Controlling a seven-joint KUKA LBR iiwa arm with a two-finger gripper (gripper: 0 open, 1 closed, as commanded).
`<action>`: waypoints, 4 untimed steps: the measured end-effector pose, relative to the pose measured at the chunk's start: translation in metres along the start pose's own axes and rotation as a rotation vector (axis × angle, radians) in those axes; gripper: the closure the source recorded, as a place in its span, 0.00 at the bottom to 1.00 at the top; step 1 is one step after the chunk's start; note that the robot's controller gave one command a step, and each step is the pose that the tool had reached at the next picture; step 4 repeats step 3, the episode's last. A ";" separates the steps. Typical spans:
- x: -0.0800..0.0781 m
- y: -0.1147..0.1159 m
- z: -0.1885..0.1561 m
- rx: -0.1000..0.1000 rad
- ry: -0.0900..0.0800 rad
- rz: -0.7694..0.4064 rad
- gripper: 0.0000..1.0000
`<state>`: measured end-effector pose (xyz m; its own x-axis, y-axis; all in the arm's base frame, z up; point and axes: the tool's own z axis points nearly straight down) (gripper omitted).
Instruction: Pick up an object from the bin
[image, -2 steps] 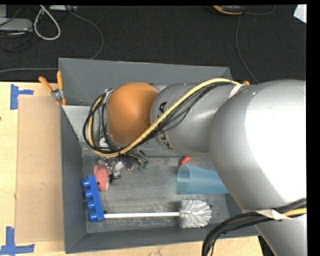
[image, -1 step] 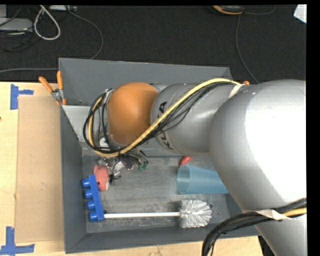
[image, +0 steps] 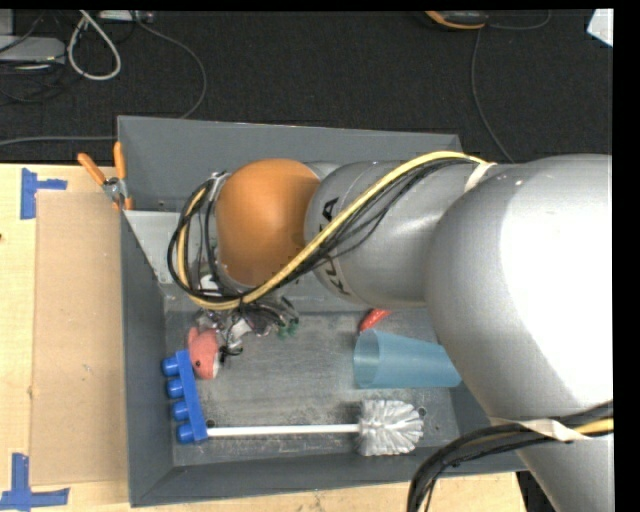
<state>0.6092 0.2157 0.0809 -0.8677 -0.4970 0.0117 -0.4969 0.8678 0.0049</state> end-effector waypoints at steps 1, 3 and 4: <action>-0.001 0.000 -0.011 0.000 -0.003 0.002 1.00; 0.002 0.001 -0.063 -0.002 0.005 0.006 1.00; 0.002 0.001 -0.063 -0.002 0.005 0.006 1.00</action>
Offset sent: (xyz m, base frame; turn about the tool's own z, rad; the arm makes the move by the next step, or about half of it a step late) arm 0.0004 0.0001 0.0223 0.0010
